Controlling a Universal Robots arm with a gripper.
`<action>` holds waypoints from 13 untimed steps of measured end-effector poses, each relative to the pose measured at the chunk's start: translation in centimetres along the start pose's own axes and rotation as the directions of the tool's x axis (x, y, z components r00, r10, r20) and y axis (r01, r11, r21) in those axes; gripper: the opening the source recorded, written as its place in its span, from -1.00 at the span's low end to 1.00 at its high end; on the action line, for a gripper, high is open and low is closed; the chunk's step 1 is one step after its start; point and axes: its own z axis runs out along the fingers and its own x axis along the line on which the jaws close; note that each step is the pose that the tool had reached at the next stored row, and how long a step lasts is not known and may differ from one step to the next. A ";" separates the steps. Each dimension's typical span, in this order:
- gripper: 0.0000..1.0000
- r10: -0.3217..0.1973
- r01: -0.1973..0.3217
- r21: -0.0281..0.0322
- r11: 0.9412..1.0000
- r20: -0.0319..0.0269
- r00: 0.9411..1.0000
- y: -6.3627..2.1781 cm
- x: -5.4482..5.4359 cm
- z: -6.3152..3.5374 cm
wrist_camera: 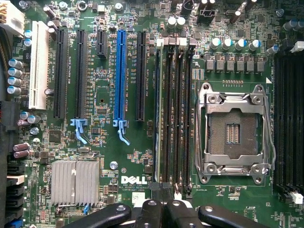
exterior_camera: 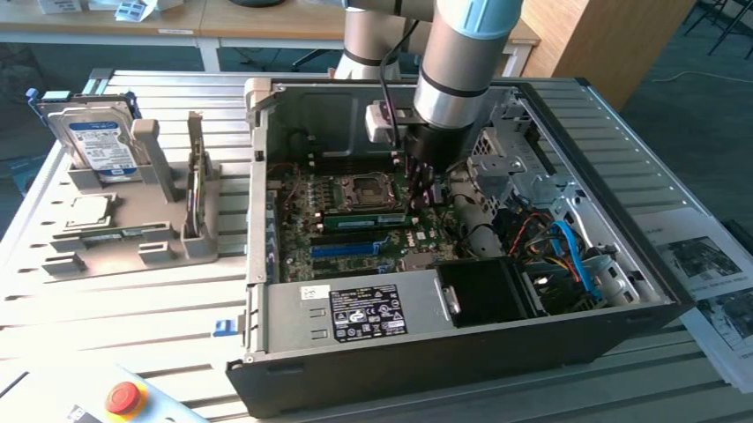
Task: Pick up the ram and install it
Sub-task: 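Press down the ram until it locks into place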
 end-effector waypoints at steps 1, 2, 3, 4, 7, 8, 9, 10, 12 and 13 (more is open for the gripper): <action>-0.79 0.000 0.000 0.000 1.000 0.000 1.000 0.00 0.0 0.00; -0.79 0.000 0.000 0.000 1.000 0.000 1.000 0.00 0.0 0.01; -0.79 0.000 0.000 0.000 1.000 0.000 1.000 0.00 0.0 0.03; -0.79 0.000 0.000 0.000 1.000 0.000 1.000 0.00 0.0 0.05; -0.79 0.000 0.000 0.000 1.000 0.000 1.000 0.00 0.0 0.09; -0.79 0.000 0.000 0.000 1.000 0.000 1.000 0.00 0.0 0.09; -0.79 0.000 0.000 0.000 1.000 0.000 1.000 0.00 0.0 0.09; -0.79 0.000 0.000 0.000 1.000 0.000 1.000 0.00 0.0 0.10; -0.79 0.000 0.000 0.000 1.000 0.000 1.000 0.00 0.0 0.10; -0.79 0.000 0.000 0.000 1.000 0.000 1.000 0.00 0.0 0.12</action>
